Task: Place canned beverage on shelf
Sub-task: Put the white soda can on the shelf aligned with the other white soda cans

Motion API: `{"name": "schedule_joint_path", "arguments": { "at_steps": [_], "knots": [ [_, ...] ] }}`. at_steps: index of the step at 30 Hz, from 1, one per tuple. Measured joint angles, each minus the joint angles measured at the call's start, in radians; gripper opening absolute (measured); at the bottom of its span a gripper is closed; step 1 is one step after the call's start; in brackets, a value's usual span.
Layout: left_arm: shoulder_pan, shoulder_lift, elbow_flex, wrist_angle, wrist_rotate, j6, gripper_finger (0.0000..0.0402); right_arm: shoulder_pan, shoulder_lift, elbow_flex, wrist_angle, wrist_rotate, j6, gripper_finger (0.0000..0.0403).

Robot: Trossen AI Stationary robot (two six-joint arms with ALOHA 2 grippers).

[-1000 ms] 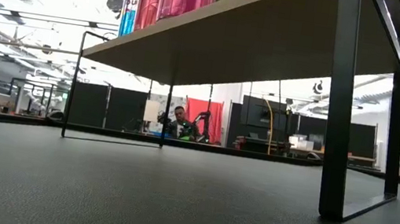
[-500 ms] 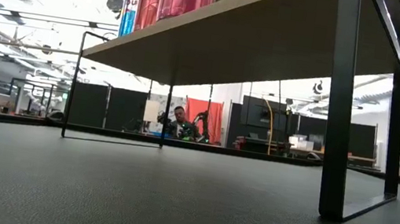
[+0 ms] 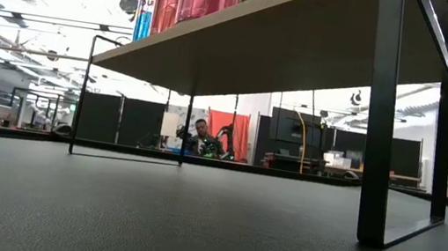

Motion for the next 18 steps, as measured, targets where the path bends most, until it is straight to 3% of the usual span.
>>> {"name": "schedule_joint_path", "arguments": {
  "at_steps": [9, 18],
  "knots": [
    [-0.007, -0.001, -0.001, -0.006, 0.0, 0.002, 0.0261, -0.001, -0.001, 0.0, -0.02, 0.0, 0.006, 0.0241],
    [-0.053, -0.001, -0.001, -0.051, -0.029, -0.007, 0.0259, -0.005, -0.018, 0.0, -0.129, -0.046, 0.015, 0.0306]
  ]
}}
